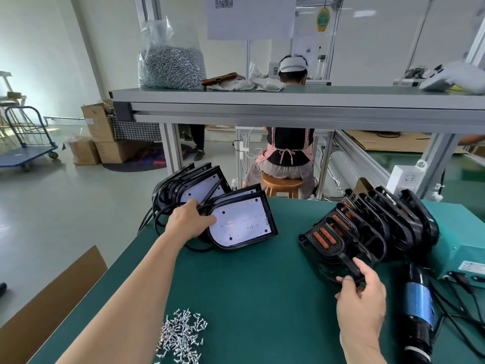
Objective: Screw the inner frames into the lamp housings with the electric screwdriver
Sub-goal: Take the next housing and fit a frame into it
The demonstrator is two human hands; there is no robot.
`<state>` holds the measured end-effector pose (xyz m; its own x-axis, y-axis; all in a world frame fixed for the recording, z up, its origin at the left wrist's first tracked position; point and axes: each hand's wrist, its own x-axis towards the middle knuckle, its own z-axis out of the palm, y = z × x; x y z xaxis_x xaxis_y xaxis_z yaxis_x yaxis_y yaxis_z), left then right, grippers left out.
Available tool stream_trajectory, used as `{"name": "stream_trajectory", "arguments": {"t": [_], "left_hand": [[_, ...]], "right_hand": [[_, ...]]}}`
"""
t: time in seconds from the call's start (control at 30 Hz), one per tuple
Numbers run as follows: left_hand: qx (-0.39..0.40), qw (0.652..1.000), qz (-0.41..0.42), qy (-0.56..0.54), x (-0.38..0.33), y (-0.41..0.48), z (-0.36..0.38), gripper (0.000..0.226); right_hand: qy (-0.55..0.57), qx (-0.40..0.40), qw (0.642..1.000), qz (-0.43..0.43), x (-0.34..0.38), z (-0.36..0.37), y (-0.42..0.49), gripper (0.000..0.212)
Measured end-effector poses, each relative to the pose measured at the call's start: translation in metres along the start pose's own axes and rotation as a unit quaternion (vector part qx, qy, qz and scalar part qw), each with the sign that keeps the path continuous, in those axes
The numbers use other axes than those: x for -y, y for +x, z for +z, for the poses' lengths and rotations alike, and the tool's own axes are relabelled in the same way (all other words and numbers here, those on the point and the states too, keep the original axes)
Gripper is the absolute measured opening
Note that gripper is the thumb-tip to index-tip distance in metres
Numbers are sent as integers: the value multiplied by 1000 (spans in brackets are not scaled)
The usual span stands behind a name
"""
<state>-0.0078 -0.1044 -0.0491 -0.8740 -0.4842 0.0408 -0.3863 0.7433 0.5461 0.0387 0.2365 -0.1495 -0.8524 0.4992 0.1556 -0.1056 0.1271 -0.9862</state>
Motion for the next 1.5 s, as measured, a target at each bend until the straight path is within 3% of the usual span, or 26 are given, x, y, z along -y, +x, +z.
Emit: {"name": "stream_trajectory", "arguments": {"t": [0.13,0.23,0.33,0.43,0.6,0.67,0.9,1.07,1.23,1.5], "left_hand": [[4,999,-24,-24,7,-13,-6,46],[-63,996,-34,46,6,-21,-2,57],[-155,979,43,129,0,-27,11,62],[-148,961,109,205,-11,-25,17,61],[-148,948,94,264,-27,-21,13,11],[-153,944,101,274,-30,-23,12,12],[-166,939,160,256,-46,-49,16,12],[-127,977,99,142,-48,-74,31,6],[-92,990,47,92,-46,-94,41,5],[-16,997,64,48,-60,-153,65,16]], "right_hand": [[16,-5,1000,6,-1,-1,1,44],[36,-16,999,5,-1,-1,2,44],[56,-21,998,2,0,0,2,40],[77,-21,997,3,1,0,2,38],[103,-25,994,0,2,-1,2,40],[113,-30,993,-1,3,0,2,40],[132,-40,990,-29,7,-3,0,39],[131,-46,990,-36,10,-4,-1,39],[140,-50,989,-28,14,-4,-1,39],[187,-52,981,-22,20,-4,-6,38]]}}
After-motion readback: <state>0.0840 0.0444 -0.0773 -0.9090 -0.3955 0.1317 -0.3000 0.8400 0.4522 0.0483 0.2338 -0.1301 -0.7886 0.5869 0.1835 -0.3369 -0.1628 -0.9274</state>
